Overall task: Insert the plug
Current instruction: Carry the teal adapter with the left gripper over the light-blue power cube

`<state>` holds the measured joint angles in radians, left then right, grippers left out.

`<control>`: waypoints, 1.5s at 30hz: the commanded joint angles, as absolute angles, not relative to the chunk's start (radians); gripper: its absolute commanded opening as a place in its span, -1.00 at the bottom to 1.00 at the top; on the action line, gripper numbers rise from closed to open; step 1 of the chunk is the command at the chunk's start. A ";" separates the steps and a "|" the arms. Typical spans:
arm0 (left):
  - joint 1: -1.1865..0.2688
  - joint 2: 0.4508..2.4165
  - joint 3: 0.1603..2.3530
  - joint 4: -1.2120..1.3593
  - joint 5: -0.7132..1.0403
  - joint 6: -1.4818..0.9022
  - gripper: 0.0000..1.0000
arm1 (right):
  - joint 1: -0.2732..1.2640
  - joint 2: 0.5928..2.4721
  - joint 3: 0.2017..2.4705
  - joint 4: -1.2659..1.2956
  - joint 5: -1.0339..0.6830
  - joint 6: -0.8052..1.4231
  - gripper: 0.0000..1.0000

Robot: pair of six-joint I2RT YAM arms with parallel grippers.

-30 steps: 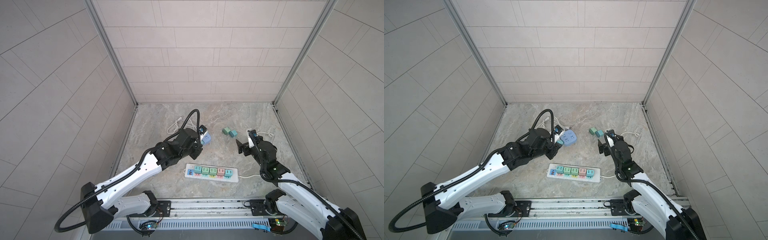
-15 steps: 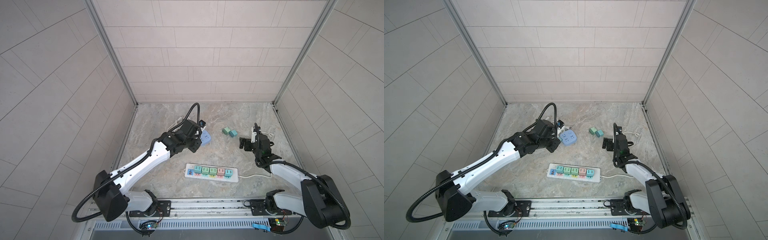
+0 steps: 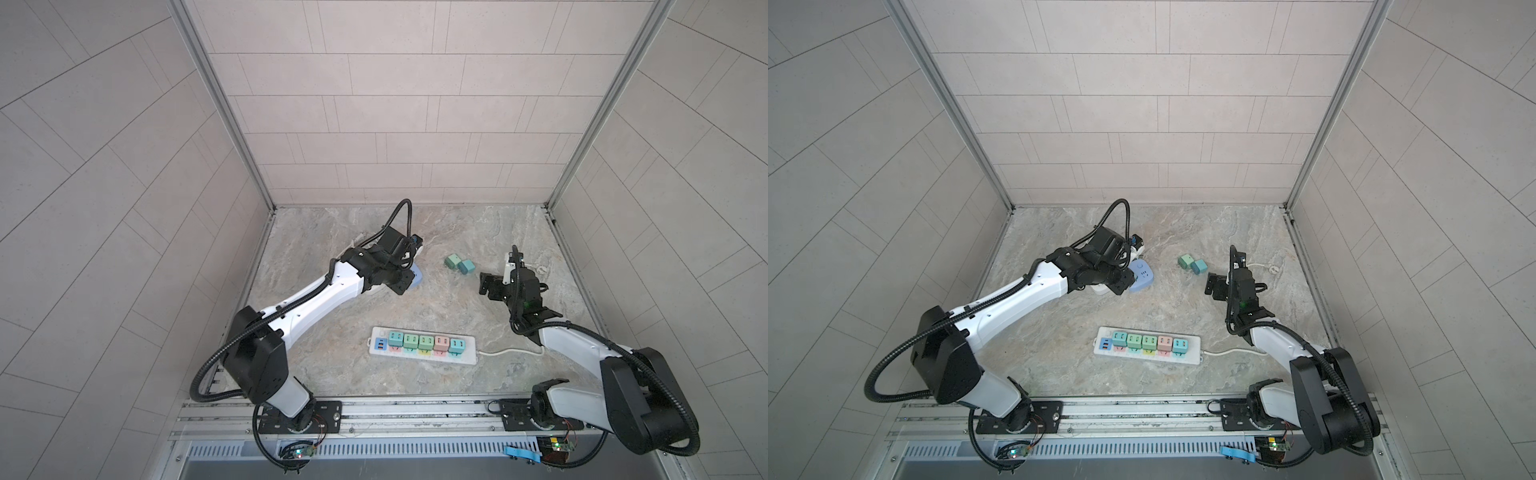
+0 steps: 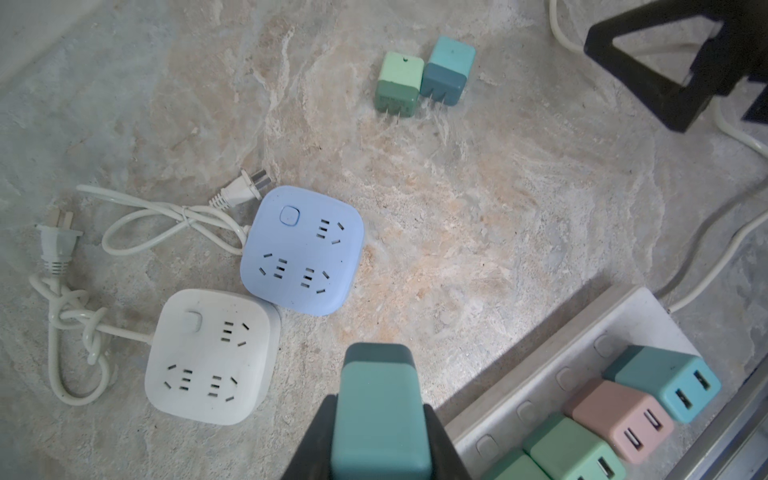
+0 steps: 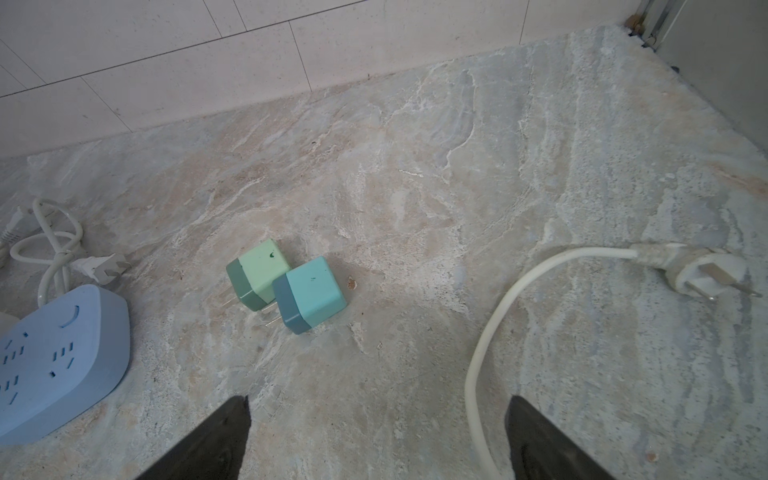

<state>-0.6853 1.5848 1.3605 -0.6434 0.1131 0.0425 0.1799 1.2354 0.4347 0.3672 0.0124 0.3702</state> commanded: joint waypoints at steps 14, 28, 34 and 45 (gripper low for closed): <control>-0.637 1.935 1.765 -0.916 0.130 0.160 -1.00 | 0.206 1.270 0.477 0.359 0.005 0.349 0.90; -0.633 2.203 2.000 -1.025 0.080 0.232 -1.00 | 0.225 1.292 0.501 0.343 0.005 0.327 0.89; -0.633 2.240 2.017 -1.022 0.070 0.256 -1.00 | 0.228 1.294 0.503 0.339 0.001 0.324 0.88; -0.630 2.298 2.075 -1.020 0.077 0.265 -1.00 | 0.237 1.307 0.517 0.328 0.005 0.316 0.87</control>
<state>-0.6350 2.2650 2.0380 -0.9970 0.0776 0.2413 0.2295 1.3022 0.4919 0.3389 0.0017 0.3252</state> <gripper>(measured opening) 0.292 0.937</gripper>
